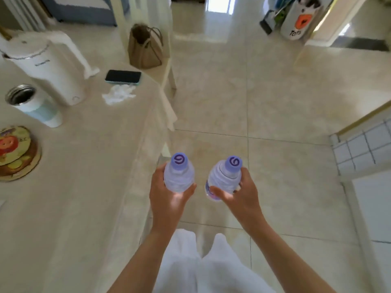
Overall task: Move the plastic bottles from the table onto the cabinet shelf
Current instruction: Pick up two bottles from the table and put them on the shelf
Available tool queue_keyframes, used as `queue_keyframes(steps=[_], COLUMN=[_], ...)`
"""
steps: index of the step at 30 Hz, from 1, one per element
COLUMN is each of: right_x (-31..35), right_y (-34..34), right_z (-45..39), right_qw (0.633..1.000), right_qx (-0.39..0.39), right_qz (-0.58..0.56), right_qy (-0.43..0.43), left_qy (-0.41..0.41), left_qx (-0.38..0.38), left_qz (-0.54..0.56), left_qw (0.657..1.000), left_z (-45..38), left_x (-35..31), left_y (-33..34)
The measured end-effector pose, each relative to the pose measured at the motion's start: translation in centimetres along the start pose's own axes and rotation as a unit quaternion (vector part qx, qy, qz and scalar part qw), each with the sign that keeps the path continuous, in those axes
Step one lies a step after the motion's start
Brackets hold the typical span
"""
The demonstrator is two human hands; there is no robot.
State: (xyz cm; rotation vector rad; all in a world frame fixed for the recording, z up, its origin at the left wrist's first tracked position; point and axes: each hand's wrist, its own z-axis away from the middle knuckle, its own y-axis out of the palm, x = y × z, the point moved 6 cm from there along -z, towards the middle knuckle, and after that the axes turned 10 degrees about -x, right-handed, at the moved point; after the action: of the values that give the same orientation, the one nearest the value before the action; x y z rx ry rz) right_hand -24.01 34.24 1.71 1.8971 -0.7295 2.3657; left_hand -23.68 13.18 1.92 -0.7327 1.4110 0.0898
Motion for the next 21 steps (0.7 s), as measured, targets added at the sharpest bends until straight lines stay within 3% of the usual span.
queue_keyframes(steps=[10, 21], right_x=[-5.7, -11.0], right_y=[-19.0, -34.4], right_z=[-0.3, 1.9], right_qw=[0.983, 0.908], right_qx=[-0.177, -0.393], right_qz=[-0.002, -0.029], right_qy=[0.036, 0.143], left_qy=[0.046, 0.127], left_qx=[0.204, 0.414], left_qz=[0.023, -0.015], left_qw=[0.978, 0.901], left_z=[8.9, 18.6], left_x=[-8.2, -15.8], left_y=[17.0, 33.4])
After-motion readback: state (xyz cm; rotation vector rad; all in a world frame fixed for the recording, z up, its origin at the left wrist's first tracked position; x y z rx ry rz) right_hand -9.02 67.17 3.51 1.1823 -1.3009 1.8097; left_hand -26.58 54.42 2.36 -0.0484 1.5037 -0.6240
